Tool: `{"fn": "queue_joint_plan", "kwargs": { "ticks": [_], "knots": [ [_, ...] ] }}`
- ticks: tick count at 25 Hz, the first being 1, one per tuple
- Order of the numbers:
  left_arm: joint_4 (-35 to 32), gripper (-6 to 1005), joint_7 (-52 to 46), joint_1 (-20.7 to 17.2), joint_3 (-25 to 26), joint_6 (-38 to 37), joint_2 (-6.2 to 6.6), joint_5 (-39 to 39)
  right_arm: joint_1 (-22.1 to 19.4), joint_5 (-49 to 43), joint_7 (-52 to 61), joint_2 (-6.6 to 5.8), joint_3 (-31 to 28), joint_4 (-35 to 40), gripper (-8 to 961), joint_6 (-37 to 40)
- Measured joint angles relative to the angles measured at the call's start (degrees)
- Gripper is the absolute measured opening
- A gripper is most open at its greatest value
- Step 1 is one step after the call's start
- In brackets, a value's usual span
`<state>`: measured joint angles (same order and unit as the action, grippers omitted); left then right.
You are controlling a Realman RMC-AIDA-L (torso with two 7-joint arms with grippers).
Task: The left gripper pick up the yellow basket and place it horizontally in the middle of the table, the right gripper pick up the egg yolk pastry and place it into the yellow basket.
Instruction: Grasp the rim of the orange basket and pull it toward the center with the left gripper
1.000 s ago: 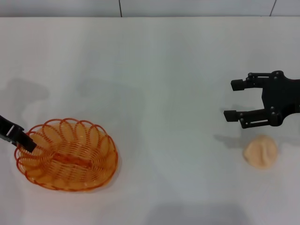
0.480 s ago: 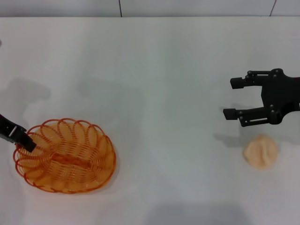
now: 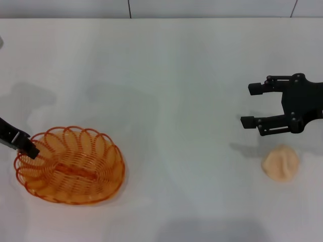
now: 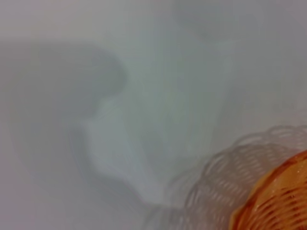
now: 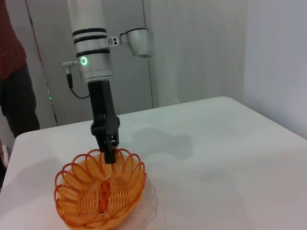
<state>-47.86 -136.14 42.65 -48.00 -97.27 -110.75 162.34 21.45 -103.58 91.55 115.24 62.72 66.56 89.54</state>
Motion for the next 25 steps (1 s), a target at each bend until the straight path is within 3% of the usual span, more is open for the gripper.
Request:
{"fn": "queue_joint_plan", "kwargs": {
  "ticks": [4, 7, 25],
  "knots": [
    [0.0, 220, -0.1, 0.0, 0.0, 0.2, 0.0, 0.0, 0.0, 0.1, -0.1, -0.01, 0.0, -0.1, 812, 0.0],
    [0.0, 93, -0.1, 0.0, 0.0, 0.2, 0.0, 0.0, 0.0, 0.1, -0.1, -0.01, 0.0, 0.0, 812, -0.1],
    [-0.7, 87, -2.0, 1.9, 1.8, 0.3, 0.05, -5.0, -0.5, 0.2, -0.4, -0.01, -0.2, -0.3, 811, -0.3]
  ]
}}
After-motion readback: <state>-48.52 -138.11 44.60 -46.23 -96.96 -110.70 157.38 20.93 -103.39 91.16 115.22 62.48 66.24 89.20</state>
